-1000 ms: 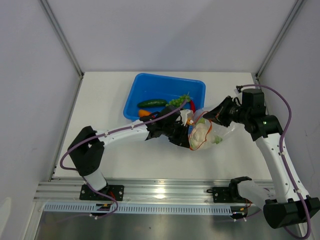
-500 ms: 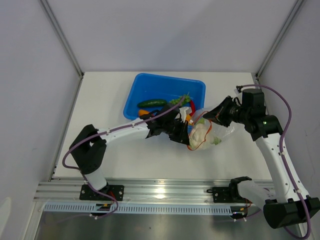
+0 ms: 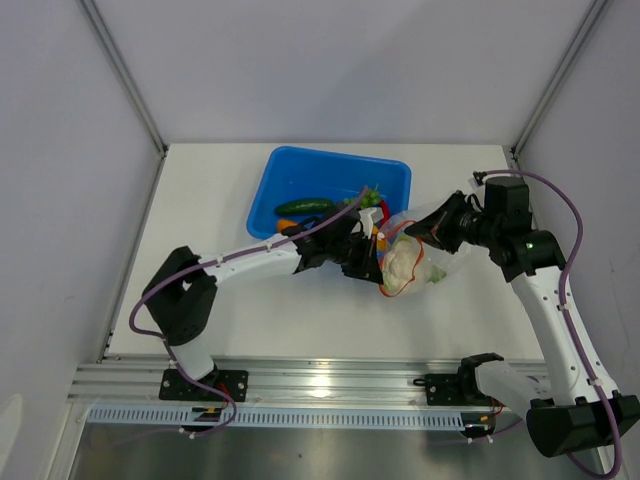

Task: Place the food in the zip-top bag and seal the zipper
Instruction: Adjust the zipper on the food storage bag.

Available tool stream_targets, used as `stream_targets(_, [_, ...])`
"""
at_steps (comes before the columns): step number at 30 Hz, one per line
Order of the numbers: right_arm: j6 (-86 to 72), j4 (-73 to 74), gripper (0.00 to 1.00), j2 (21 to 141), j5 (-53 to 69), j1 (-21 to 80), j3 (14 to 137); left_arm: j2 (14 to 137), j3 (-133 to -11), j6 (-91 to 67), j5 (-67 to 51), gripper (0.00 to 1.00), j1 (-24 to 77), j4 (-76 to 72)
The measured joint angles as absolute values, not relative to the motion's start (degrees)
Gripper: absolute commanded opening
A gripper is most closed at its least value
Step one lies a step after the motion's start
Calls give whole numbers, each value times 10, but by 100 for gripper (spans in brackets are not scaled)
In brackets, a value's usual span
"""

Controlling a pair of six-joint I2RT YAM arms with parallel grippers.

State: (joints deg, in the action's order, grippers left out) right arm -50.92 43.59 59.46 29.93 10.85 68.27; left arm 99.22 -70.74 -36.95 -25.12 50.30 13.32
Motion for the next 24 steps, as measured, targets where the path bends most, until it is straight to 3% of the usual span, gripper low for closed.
stream_targets(15, [-412, 512, 0, 594, 230, 107, 683, 932, -805, -297, -207, 1, 501, 282])
stream_targets(24, [-370, 569, 0, 571, 176, 107, 683, 917, -899, -263, -262, 0, 505, 328])
